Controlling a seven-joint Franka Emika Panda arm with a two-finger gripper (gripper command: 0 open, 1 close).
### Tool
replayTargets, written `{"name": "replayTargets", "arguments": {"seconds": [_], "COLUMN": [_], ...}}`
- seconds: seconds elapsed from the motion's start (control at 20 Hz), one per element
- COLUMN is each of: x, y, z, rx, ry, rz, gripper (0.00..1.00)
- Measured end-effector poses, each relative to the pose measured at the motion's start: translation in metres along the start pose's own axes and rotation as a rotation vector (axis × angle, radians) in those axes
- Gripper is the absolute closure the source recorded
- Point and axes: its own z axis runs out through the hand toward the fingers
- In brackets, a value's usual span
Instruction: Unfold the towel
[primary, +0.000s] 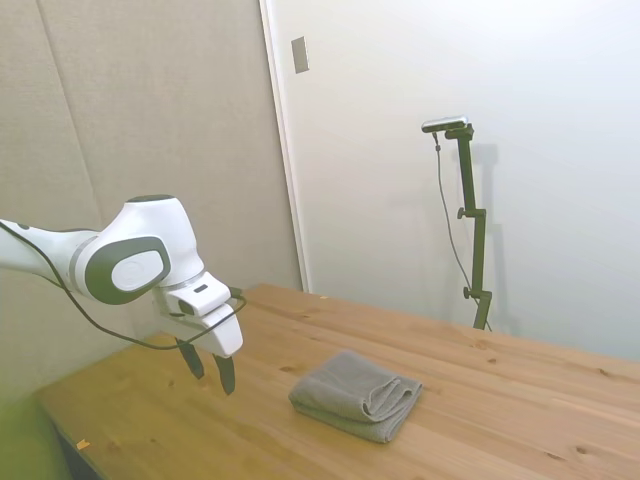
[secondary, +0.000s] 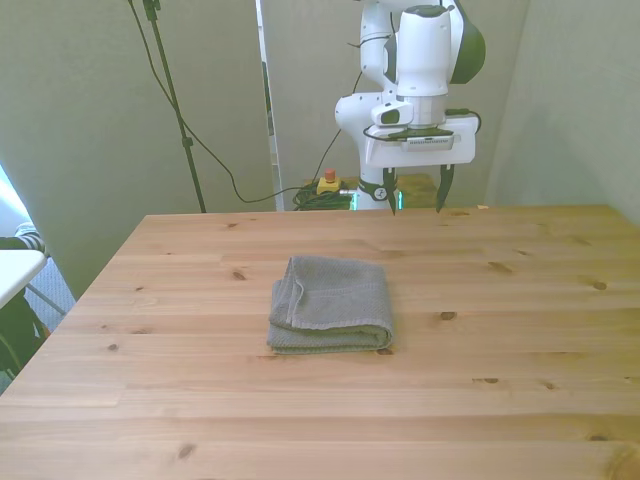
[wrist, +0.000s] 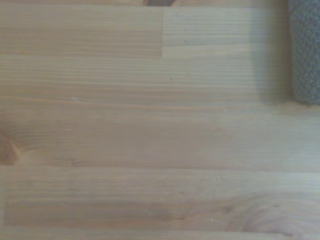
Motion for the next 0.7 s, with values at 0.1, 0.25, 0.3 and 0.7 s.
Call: {"name": "replayTargets", "arguments": {"seconds": [0.1,0.25,0.3,0.7], "x": [0.001,0.041,0.065,0.24], "y": [0.0,0.012,0.02,0.113], "z": [0.001,-0.012,-0.02,-0.016], "rx": [0.007,0.036,0.049,0.133], "ry": [-0.009,0.01,0.019,-0.013], "rz": [0.01,0.09,0.126,0.36], "gripper": [0.0,0.0,0.0,0.0]}}
